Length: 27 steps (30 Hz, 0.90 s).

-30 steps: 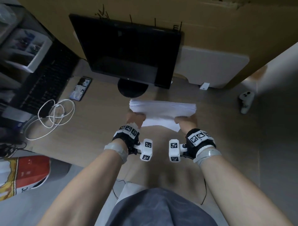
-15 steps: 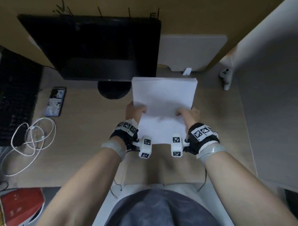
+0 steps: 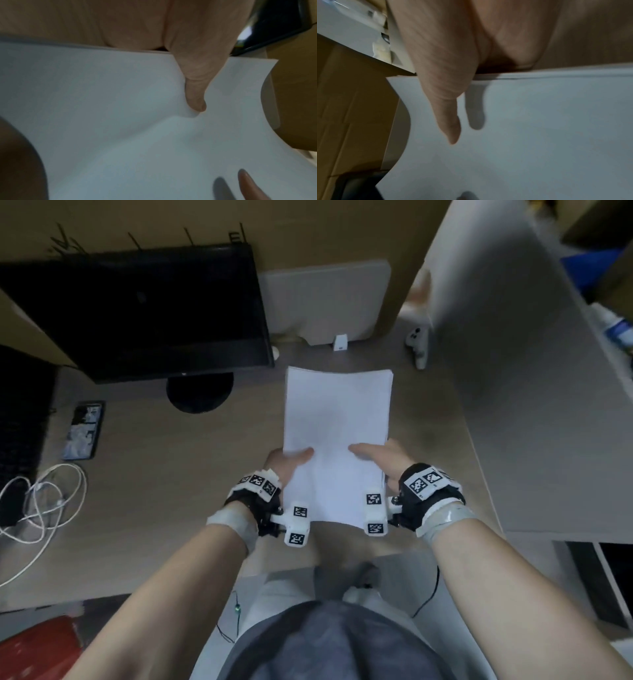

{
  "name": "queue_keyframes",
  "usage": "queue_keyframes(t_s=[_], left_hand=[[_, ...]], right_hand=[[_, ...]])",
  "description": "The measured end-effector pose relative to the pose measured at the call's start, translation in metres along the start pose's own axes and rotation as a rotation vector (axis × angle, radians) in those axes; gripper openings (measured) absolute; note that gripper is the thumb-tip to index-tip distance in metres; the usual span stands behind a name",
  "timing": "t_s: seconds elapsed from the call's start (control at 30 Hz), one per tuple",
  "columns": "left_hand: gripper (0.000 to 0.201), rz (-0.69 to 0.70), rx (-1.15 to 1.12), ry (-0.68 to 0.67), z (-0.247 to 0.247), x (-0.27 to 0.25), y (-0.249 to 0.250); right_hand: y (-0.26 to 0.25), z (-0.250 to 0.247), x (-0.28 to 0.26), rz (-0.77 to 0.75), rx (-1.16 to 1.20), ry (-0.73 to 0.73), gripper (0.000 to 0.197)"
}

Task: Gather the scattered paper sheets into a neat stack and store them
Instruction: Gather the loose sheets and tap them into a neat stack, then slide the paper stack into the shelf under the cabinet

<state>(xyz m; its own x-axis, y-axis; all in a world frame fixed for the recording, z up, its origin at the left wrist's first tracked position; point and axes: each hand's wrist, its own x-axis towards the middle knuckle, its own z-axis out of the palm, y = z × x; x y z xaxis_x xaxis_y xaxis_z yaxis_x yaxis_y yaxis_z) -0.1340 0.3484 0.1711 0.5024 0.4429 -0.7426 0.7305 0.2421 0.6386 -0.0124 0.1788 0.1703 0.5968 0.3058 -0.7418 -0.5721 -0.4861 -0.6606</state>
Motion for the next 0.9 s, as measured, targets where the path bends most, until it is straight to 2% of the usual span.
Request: queue_keyframes(t_s=[0.1,0.2,0.23,0.27,0.33,0.37,0.43,0.5,0.53,0.6,0.67,0.73,0.77,0.83,0.9], left_hand=[[0.065,-0.029,0.095,-0.014,0.028,-0.021,-0.005],[0.082,-0.034,0.07,-0.007,0.053,-0.038,-0.021],[0.085,-0.01,0.066,0.007,0.063,-0.043,-0.027],[0.088,0.031,0.076,0.012,0.073,-0.049,-0.032],[0.081,0.101,0.067,0.028,0.091,-0.053,-0.04],[0.069,0.121,0.026,0.04,0.097,-0.061,-0.04],[0.048,0.128,-0.042,0.055,0.097,-0.071,-0.04],[0.042,0.122,-0.114,0.019,0.089,-0.077,-0.044],[0.042,0.14,-0.14,-0.01,0.083,-0.079,-0.047],[0.046,0.178,-0.169,0.04,0.075,-0.076,-0.052],[0.071,0.144,-0.215,0.134,0.069,-0.062,-0.056],[0.095,0.109,-0.2,0.143,0.062,-0.046,-0.06],[0.094,0.098,-0.172,0.118,0.059,-0.045,-0.057],[0.076,0.082,-0.114,0.055,0.054,-0.063,-0.043],[0.068,0.033,-0.048,0.073,0.053,-0.059,-0.04]], right_hand=[[0.019,-0.035,-0.02,-0.032,-0.026,-0.022,0.067],[0.037,-0.063,-0.04,-0.036,-0.099,0.018,0.089],[0.04,-0.067,-0.047,-0.039,-0.126,0.052,0.086],[0.045,-0.07,-0.05,-0.067,-0.124,0.096,0.073],[0.052,-0.072,-0.057,-0.111,-0.127,0.16,0.045],[0.051,-0.071,-0.065,-0.139,-0.125,0.177,0.037],[0.051,-0.078,-0.078,-0.191,-0.119,0.185,0.033],[0.056,-0.087,-0.08,-0.177,-0.117,0.144,0.04],[0.061,-0.089,-0.078,-0.162,-0.123,0.104,0.05],[0.074,-0.089,-0.077,-0.114,-0.167,0.03,0.077],[0.082,-0.084,-0.083,-0.057,-0.263,-0.025,0.096],[0.087,-0.075,-0.085,-0.066,-0.355,0.016,0.091],[0.088,-0.071,-0.085,-0.086,-0.377,0.057,0.083],[0.089,-0.063,-0.083,-0.088,-0.39,0.121,0.073],[0.086,-0.051,-0.081,-0.099,-0.418,0.14,0.061]])
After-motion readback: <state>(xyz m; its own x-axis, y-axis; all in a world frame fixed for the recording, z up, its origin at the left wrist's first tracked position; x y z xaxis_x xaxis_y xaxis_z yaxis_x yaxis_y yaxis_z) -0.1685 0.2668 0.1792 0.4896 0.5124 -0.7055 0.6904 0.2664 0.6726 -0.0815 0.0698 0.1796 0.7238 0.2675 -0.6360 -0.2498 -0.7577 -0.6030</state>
